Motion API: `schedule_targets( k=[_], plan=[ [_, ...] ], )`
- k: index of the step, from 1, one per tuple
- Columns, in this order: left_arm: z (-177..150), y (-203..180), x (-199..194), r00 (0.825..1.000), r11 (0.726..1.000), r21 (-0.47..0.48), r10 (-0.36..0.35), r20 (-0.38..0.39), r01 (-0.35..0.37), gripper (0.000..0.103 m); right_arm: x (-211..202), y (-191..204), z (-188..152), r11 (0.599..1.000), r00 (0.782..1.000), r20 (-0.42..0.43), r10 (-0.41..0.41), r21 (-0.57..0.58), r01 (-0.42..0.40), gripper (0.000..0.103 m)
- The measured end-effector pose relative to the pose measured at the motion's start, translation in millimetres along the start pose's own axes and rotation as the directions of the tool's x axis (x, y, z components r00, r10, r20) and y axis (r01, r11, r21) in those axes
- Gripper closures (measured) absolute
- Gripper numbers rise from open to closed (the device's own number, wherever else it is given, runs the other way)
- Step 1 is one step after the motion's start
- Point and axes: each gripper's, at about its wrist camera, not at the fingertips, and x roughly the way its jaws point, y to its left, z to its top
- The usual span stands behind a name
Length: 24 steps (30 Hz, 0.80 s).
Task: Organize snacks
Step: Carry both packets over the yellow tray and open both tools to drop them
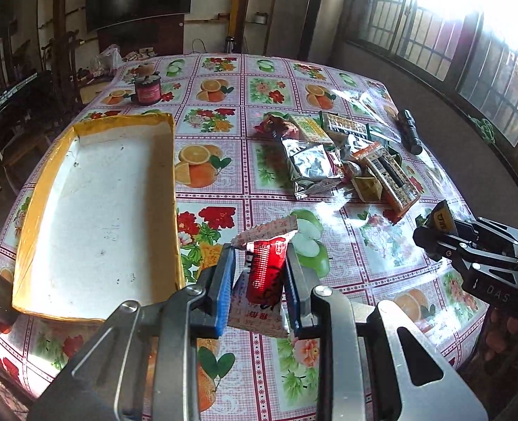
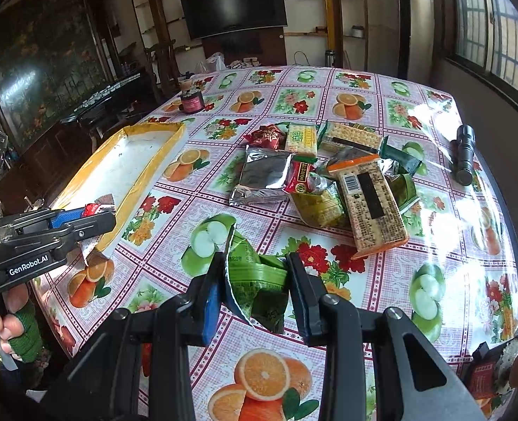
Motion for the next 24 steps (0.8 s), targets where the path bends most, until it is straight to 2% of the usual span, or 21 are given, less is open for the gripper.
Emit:
schedule_targets(
  k=[9, 14, 19, 24],
  plan=[
    [-0.4, 15.4, -4.9, 1.0, 0.999, -0.019, 0.025, 0.009, -0.025, 0.075, 0.3, 10.7, 2.4, 1.0, 1.0, -0.007, 0.008, -0.017, -0.008, 0.069],
    [-0.5, 47.6, -11.0, 0.995, 0.993, -0.071, 0.099, 0.019, -0.097, 0.075, 4.4, 23.5, 7.0, 0.999, 0.999, -0.01, 0.042, -0.034, -0.043, 0.069],
    [1.7, 90.3, -12.1, 0.984, 0.974, -0.14, 0.179, 0.006, -0.176, 0.075, 19.5, 58.2, 20.7, 0.99, 0.994, -0.023, 0.109, -0.091, -0.11, 0.069],
    [3.0, 114.2, -10.0, 0.976, 0.961, -0.17, 0.219, -0.002, -0.216, 0.075, 37.5, 99.4, 43.0, 0.974, 0.985, -0.024, 0.171, -0.148, -0.173, 0.069]
  ],
)
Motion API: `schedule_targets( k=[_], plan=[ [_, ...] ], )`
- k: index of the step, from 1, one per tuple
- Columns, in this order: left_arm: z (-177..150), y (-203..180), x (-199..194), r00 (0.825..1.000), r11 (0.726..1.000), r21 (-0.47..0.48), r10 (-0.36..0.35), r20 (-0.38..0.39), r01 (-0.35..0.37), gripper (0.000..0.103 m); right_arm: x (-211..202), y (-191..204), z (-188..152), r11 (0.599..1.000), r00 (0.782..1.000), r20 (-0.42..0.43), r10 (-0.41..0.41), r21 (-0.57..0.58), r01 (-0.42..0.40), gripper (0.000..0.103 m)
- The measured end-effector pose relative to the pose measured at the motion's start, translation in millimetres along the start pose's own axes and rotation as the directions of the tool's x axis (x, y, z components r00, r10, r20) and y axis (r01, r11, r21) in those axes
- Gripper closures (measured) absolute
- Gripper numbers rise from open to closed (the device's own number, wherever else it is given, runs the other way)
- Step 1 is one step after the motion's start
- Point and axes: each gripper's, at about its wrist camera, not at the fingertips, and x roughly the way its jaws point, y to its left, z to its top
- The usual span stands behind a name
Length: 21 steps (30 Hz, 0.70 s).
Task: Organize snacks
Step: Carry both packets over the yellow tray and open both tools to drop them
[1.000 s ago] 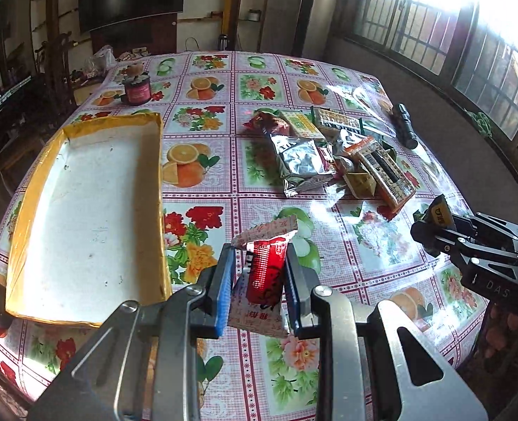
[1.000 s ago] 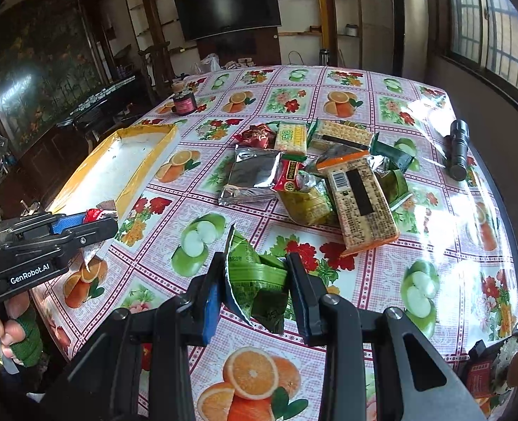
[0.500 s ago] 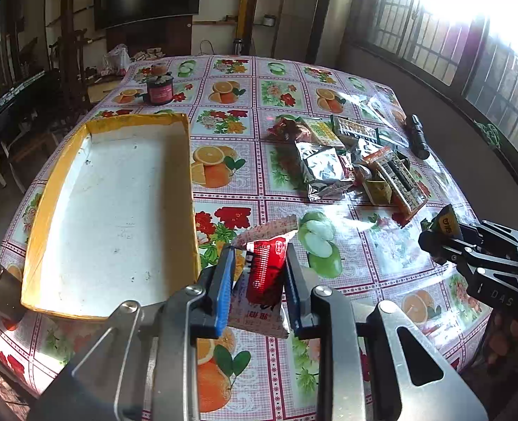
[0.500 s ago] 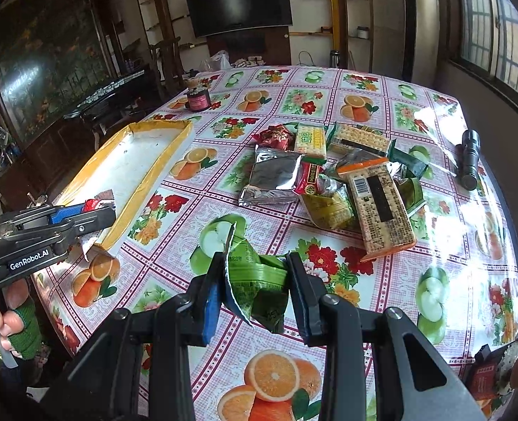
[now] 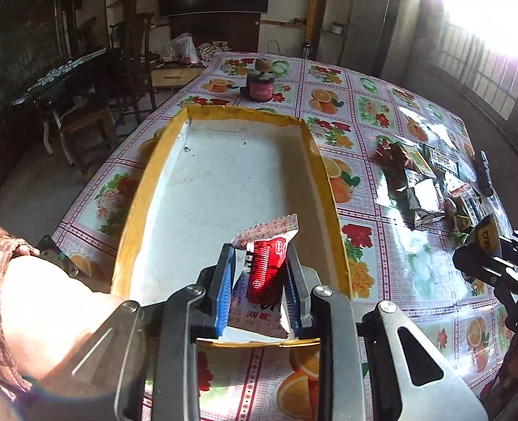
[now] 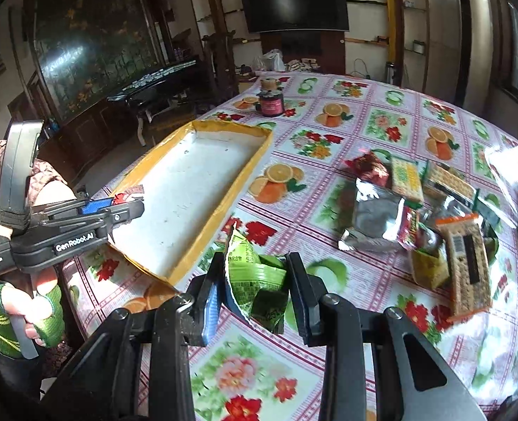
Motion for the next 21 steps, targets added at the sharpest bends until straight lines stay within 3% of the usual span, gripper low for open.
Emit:
schedule_targets(
  k=[9, 21],
  plan=[
    [1.9, 20.9, 25.5, 0.998, 0.999, -0.014, 0.032, -0.049, -0.033, 0.075, 53.1, 45.0, 47.7, 0.987, 0.987, -0.034, 0.159, -0.031, -0.161, 0.069],
    [-6.7, 45.9, 50.8, 0.988, 0.995, -0.043, 0.088, -0.129, -0.094, 0.072, 143.4, 68.4, 52.4, 0.979, 0.959, -0.21, 0.189, -0.032, -0.2, 0.068]
  ],
)
